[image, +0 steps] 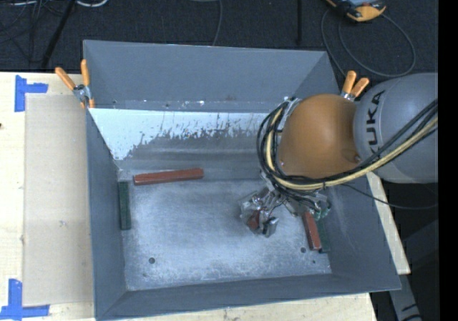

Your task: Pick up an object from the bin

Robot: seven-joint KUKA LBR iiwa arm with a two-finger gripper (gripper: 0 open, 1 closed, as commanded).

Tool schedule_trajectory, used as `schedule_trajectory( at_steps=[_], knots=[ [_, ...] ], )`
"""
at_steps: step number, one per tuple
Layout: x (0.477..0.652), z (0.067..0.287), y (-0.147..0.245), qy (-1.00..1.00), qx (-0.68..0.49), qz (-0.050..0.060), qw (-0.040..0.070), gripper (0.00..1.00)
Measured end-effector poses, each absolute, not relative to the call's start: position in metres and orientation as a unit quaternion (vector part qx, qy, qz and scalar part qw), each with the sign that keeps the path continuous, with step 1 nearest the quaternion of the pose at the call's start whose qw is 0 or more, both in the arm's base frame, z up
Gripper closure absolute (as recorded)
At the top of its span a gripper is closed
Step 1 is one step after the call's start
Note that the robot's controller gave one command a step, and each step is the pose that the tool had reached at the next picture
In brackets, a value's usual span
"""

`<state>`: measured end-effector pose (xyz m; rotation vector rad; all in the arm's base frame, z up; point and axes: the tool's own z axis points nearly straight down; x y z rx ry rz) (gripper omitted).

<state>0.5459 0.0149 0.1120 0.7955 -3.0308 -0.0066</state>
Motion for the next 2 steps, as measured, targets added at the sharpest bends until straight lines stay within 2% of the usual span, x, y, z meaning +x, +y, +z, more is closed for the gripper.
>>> schedule_trajectory(
  at_steps=[1,2],
  knots=[
    [0.545,0.173,0.016,-0.966,0.259,-0.001,0.002,1.00],
    [0.531,0.241,0.016,-0.946,0.326,-0.001,0.002,1.00]
  ],
)
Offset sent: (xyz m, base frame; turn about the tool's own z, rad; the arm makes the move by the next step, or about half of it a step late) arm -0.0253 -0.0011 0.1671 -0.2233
